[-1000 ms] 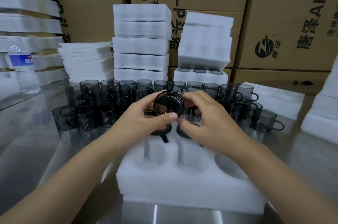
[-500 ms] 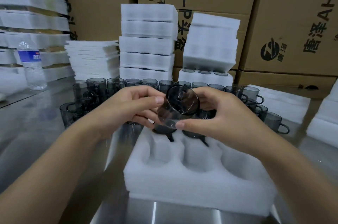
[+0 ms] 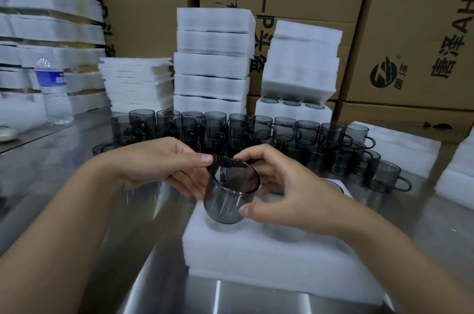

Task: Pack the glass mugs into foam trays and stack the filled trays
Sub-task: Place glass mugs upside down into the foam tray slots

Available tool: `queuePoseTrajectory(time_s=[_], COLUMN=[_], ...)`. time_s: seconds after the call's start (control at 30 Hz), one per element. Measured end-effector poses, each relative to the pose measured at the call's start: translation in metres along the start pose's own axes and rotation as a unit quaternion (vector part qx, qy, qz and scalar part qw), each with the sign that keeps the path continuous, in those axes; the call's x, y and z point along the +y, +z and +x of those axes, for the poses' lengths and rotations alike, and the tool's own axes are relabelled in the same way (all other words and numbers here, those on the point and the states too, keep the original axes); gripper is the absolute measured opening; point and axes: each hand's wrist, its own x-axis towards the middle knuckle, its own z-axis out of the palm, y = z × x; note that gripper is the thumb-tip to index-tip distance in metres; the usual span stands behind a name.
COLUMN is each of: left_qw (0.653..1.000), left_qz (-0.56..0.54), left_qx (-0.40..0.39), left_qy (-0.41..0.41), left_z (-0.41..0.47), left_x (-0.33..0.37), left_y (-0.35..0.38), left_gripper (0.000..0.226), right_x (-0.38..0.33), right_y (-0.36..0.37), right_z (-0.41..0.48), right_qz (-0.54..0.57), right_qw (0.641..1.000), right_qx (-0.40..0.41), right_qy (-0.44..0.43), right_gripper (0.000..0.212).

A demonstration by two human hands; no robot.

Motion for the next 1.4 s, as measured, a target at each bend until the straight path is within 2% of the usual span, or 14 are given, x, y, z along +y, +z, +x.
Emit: queuePoseTrajectory(time_s=[0.17,0.33,0.53,0.87,1.1,1.4], left_qw=[0.999,0.998,0.998,0.997,0.995,0.996], left_qz=[0.031,0.035,0.055,0.055,0.065,0.053], left_qx=[-0.031,-0.041,-0.034,-0.053,-0.07,-0.069], left_qy=[-0.02,-0.026,-0.02,-0.006,-0.009,-0.028], left_z=[0.001,0.0014,0.0008,0.0,-0.0019,0.0025], left_x=[-0.0003,-0.0042,-0.0013,-0.0023,-0.0007,-0.0047], left_y=[0.0023,0.0006,0.0027,-0.0026,-0.0025,0.0007], left_gripper=[0.054,0.072,0.053,0.054,0.047,0.053], right_x=[-0.0006,0.0004,0.0038,0.0046,0.0017,0.0023], right_y=[0.0011,0.0032,0.003,-0.0003,-0.0016,0.008], right_z=[-0.0003,-0.0006,0.0017,0.0006,-0.0017,0.001], right_qz=[-0.039,-0.074,-0.075,-0.065,-0.094,-0.094], right_qw=[0.999,0.997,0.996,0.996,0.991,0.993], right_qx=[-0.008,-0.029,-0.045,-0.058,-0.09,-0.056], right_qy=[0.007,0.008,0.016,0.024,0.038,0.033], right_gripper=[0.052,0.056,0.058,0.055,0.056,0.059])
